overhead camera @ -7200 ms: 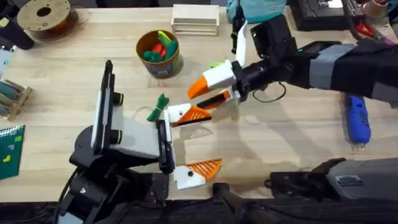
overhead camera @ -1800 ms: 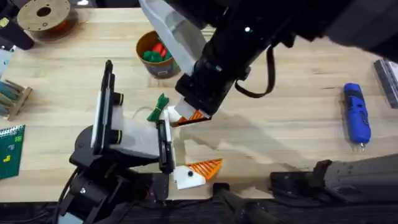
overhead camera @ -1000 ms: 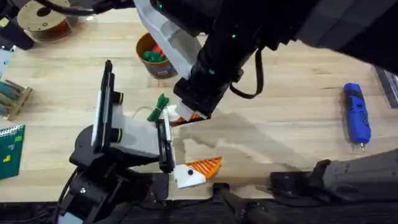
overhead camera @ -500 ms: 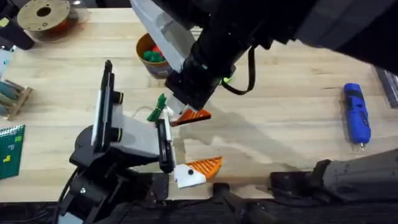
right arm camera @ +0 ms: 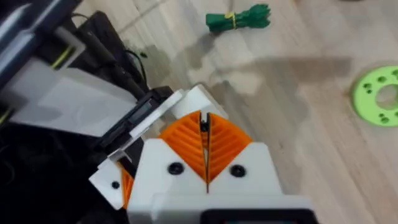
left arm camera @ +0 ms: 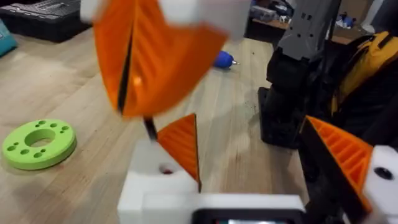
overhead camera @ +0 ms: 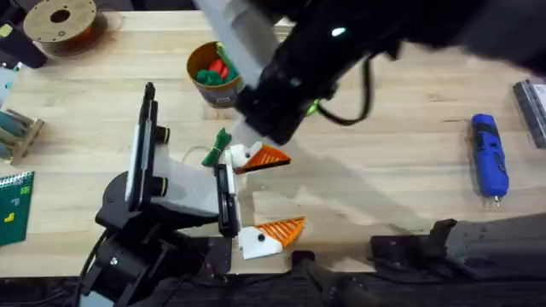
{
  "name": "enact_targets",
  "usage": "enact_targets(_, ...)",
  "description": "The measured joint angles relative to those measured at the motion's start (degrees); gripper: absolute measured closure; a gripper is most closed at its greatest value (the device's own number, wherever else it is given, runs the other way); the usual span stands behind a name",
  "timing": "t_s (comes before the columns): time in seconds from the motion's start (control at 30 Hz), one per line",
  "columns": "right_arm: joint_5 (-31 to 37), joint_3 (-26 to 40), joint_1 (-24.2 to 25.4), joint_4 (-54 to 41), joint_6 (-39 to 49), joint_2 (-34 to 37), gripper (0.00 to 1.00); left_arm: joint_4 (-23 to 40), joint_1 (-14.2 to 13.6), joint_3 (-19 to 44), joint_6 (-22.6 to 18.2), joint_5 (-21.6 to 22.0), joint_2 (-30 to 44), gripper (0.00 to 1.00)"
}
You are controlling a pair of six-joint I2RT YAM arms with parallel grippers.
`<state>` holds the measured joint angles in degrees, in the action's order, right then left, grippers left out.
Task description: Pick up the gripper from the table and insert it into the empty holder that is missing its gripper. Then pick up a screw, insert it into the mounting hole, and use the screwdriver to tighten it. Finally, clean up the table by picking up the vegetable and placing it into the bucket.
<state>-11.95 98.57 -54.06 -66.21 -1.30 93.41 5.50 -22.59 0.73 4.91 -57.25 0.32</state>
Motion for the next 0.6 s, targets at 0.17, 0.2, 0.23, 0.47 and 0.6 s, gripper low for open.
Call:
enact_targets(0.17, 0.7, 0.8, 1.5, -0.2, 0.0, -5.8, 0.994, 0.0, 0.0, 0.0, 0.0, 0.0, 0.0, 0.014)
enact_targets(0.2, 0.8, 0.9, 1.8, -0.3, 0.0, -6.9, 0.994, 0.0, 0.0, 0.0, 0.0, 0.0, 0.0, 0.014)
enact_targets(0.23, 0.9, 1.0, 2.1, -0.6, 0.0, -7.7, 0.994, 0.0, 0.0, 0.0, 0.0, 0.0, 0.0, 0.014)
enact_targets(0.47, 3.0, -2.6, 4.2, -2.9, -0.4, -12.3, 0.994, 0.0, 0.0, 0.0, 0.0, 0.0, 0.0, 0.013)
enact_targets(0.6, 3.5, -9.1, 6.8, -2.6, -1.1, -17.1, 0.994, 0.0, 0.0, 0.0, 0.0, 0.0, 0.0, 0.014)
